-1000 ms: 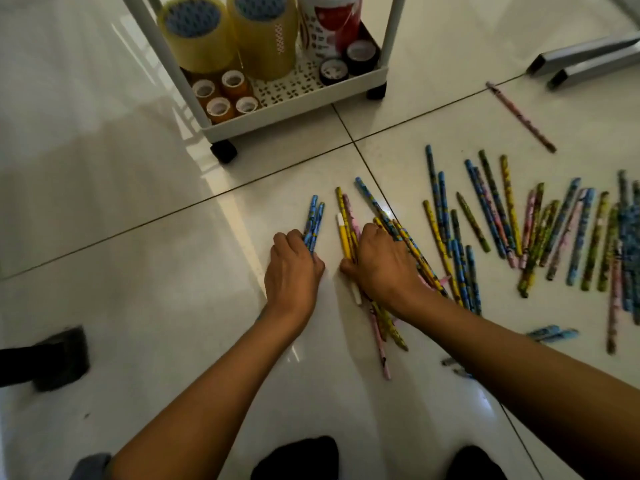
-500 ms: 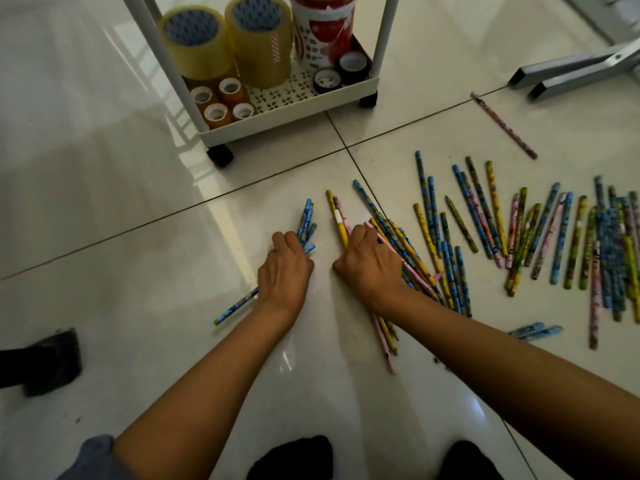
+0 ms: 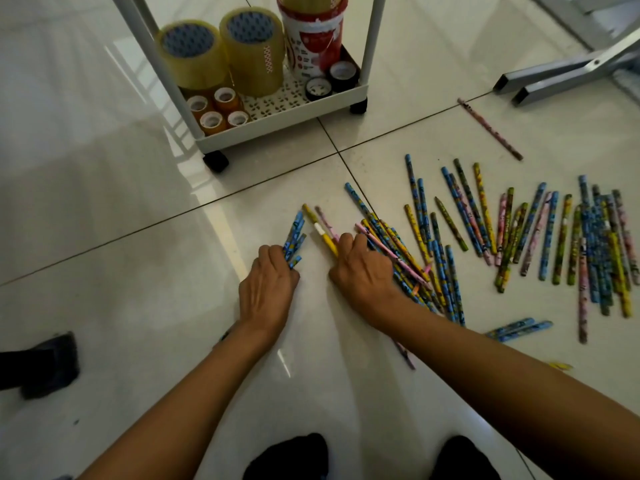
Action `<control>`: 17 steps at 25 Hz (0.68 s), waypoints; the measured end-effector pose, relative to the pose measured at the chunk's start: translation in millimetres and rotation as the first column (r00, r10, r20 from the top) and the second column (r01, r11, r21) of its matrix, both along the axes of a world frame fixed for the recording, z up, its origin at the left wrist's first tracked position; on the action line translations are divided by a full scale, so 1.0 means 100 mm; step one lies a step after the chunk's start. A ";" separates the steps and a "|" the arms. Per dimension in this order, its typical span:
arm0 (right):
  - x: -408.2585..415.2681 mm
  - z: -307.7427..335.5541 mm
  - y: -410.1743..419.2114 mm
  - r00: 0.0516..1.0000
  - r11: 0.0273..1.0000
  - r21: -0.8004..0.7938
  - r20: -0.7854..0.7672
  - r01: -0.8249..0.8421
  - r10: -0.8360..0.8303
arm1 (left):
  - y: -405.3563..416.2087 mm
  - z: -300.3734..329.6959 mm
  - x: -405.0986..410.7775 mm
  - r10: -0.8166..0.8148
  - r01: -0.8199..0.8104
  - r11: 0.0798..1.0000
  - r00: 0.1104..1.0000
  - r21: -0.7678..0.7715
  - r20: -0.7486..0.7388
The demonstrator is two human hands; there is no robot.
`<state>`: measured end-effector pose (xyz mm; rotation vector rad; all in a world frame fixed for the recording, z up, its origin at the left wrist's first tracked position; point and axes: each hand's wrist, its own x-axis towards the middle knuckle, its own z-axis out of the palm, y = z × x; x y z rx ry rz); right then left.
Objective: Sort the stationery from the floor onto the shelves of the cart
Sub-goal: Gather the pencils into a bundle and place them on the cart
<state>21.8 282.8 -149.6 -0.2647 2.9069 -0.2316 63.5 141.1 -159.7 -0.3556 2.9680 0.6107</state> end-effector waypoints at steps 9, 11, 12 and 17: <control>-0.15 0.07 0.20 0.979 0.923 -0.329 0.116 0.198 -0.168 | 0.25 0.08 0.07 0.217 -0.196 0.948 0.974 0.250 -0.063; -0.19 0.15 0.21 0.962 0.835 -0.480 0.147 0.271 -0.228 | 0.35 0.08 0.10 0.224 -0.212 0.927 0.975 0.309 -0.001; -0.21 0.21 0.23 0.953 0.777 -0.553 0.168 0.302 -0.251 | 0.40 0.07 0.14 0.195 -0.199 0.925 0.980 0.325 0.045; -0.26 0.38 0.62 0.884 0.555 -0.706 0.231 0.440 -0.407 | 0.76 0.10 0.36 -0.099 0.075 0.991 0.970 0.114 0.224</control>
